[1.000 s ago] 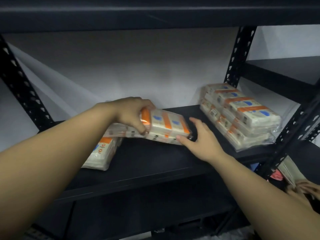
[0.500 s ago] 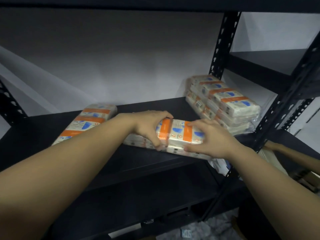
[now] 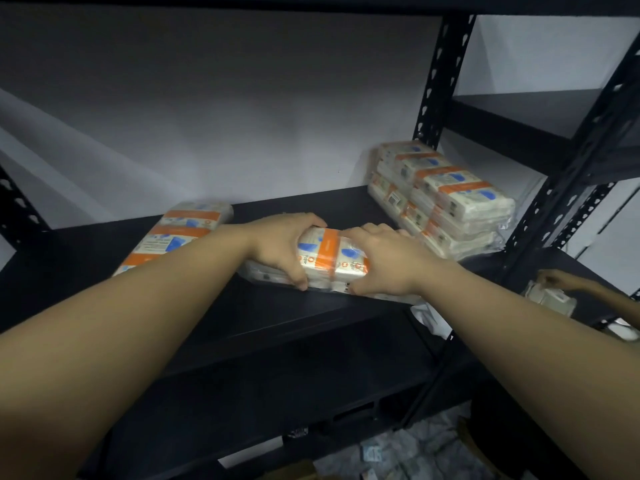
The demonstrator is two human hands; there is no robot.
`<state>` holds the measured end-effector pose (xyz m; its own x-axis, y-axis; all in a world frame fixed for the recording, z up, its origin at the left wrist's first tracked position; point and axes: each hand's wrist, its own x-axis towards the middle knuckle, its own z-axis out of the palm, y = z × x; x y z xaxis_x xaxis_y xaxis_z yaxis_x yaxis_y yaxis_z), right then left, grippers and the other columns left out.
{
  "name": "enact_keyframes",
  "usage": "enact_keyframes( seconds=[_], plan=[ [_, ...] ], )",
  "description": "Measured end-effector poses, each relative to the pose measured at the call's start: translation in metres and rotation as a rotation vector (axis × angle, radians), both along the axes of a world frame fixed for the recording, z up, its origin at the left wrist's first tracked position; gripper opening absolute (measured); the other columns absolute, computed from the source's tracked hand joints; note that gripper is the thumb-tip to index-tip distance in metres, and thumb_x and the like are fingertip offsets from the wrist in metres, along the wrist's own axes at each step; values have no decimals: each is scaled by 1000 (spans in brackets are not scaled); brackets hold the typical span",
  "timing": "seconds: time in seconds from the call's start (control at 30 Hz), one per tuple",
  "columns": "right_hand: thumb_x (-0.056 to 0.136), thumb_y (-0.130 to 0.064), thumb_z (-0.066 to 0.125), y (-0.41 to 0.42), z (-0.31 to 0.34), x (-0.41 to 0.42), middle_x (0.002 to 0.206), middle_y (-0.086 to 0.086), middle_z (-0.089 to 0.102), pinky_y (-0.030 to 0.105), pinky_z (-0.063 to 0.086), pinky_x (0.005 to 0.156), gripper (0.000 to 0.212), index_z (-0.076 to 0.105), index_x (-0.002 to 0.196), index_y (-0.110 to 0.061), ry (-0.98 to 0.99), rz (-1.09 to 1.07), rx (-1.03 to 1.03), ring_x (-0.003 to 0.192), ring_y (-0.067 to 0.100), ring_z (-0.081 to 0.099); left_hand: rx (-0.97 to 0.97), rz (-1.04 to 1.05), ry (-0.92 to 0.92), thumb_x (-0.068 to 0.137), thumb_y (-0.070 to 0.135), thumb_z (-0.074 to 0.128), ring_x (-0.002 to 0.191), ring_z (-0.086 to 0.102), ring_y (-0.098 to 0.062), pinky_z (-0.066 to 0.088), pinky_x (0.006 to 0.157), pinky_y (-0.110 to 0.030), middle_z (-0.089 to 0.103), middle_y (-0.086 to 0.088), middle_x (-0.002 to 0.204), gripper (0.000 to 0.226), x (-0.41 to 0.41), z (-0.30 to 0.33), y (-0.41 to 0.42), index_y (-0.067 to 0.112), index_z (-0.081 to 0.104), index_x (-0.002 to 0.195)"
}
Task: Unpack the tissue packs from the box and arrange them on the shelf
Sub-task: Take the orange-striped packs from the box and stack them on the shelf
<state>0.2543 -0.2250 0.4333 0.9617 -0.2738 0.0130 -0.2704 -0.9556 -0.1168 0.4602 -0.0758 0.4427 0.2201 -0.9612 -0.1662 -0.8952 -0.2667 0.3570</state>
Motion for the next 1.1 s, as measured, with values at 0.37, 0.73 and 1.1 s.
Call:
enact_keyframes(
  seconds=[0.37, 0.73, 1.1],
  plan=[
    [77, -85, 59, -16, -21, -54, 169, 5, 26, 45, 23, 125, 91, 37, 156, -46, -147, -147, 149, 156, 24, 22, -120, 225, 2, 84, 76, 62, 159, 5, -31, 12, 127, -58, 1, 1, 174, 81, 3, -27, 47, 64, 21, 154],
    [74, -48, 89, -6, -60, -76, 150, -6, 42, -8, 33, 88, 79, 58, 146, -36, -468, -265, 481, 119, 3, 50, -390, 423, 339, 83, 51, 82, 118, 60, -10, 46, 104, -30, 61, 14, 136, 78, 1, -48, 69, 45, 47, 152],
    [65, -39, 96, -12, -46, -86, 129, -12, 65, 12, 52, 96, 71, 70, 131, -36, -541, -270, 554, 110, -7, 63, -480, 390, 417, 79, 34, 88, 101, 63, 9, 46, 78, -4, 69, 17, 123, 67, 8, -44, 65, 33, 64, 141]
  ],
)
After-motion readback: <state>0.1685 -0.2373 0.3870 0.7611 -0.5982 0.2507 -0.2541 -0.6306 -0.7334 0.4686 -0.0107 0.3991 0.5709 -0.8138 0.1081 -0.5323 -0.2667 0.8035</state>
